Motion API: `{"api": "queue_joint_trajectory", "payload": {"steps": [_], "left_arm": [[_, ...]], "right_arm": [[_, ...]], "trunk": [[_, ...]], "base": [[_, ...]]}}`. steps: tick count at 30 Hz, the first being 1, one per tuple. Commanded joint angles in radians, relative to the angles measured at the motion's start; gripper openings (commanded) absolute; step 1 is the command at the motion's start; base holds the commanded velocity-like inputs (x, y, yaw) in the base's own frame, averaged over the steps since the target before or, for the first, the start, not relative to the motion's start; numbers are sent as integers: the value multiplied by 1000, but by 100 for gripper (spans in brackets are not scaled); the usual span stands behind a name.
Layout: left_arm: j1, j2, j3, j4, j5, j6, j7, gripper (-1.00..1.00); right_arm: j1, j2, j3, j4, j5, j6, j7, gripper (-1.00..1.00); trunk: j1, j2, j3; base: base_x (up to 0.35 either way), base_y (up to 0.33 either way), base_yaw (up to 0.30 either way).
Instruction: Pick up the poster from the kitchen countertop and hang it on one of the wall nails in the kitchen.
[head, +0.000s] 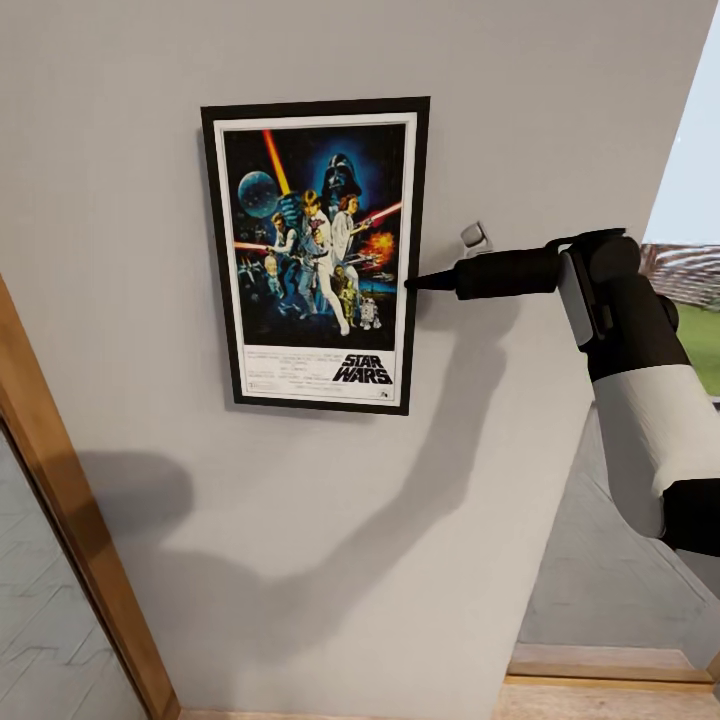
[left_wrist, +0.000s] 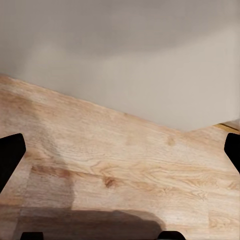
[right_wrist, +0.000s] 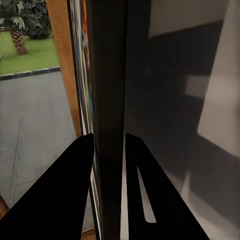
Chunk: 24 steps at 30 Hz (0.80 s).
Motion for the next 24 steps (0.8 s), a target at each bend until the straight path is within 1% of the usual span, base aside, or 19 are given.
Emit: {"api": "queue_joint_trajectory", "payload": {"steps": [1, 4, 6, 24], "left_arm": [[0, 0, 8, 1, -6, -3, -4, 100], [0, 0, 8, 1, -6, -3, -4, 100], [0, -4, 9, 0, -2, -3, -2, 100], [0, -4, 9, 0, -2, -3, -2, 100]], "right_arm": [[-1, -1, 2, 0, -9, 10, -1, -100], [-1, -1, 2, 0, -9, 10, -1, -100], [0, -1, -5, 0, -9, 9, -4, -100], [0, -1, -5, 0, -9, 9, -4, -100]], "trunk": [[0, -1, 0], [0, -1, 0], [0, -1, 0], [0, -1, 0]], "base": [[2, 0, 0], [1, 0, 0], [0, 0, 0], [0, 0, 0]]}}
